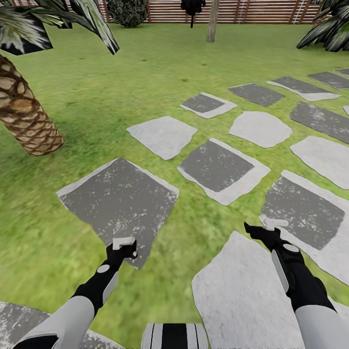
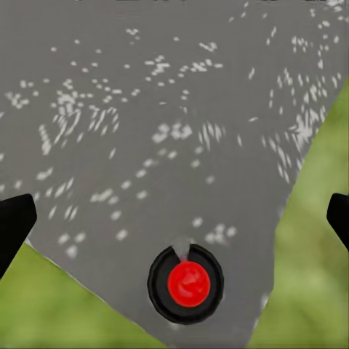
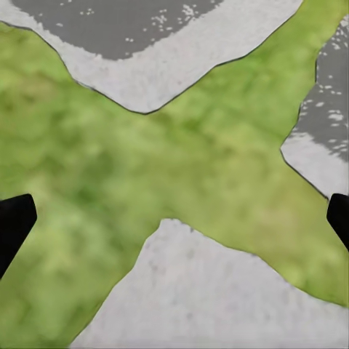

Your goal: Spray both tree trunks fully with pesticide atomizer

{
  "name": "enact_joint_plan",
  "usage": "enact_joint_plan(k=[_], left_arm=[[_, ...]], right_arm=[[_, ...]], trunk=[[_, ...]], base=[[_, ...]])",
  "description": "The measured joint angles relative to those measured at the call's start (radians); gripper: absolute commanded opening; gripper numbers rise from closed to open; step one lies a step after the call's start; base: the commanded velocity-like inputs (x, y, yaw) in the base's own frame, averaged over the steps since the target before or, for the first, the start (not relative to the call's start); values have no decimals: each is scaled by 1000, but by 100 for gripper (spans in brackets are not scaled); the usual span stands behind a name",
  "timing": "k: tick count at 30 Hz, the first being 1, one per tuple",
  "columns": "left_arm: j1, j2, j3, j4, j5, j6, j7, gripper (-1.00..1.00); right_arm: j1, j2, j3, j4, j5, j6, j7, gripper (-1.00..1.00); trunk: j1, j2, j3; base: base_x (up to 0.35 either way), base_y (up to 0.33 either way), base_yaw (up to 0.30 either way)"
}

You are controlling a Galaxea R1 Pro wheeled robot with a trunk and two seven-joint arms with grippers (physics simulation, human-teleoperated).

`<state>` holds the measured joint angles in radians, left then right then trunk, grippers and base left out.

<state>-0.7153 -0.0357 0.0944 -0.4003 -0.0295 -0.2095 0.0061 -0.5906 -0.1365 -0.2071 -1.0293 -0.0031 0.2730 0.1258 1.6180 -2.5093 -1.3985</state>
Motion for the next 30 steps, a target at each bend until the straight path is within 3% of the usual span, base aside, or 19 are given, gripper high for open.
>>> enact_joint_plan(k=[12, 25, 30], left_arm=[[6, -10, 1, 2, 2, -114, 0, 100], [7, -10, 1, 3, 3, -122, 0, 100], [7, -10, 1, 3, 3, -122, 0, 100]], right_arm=[[0, 0, -1, 1, 0, 0, 0, 100], [0, 0, -2, 2, 0, 0, 1, 100], [0, -1, -1, 2, 0, 0, 1, 100]], trunk=[[0, 0, -3], [6, -3, -70], [6, -3, -77]], base=[[0, 0, 0], [0, 0, 63], [0, 0, 71]])
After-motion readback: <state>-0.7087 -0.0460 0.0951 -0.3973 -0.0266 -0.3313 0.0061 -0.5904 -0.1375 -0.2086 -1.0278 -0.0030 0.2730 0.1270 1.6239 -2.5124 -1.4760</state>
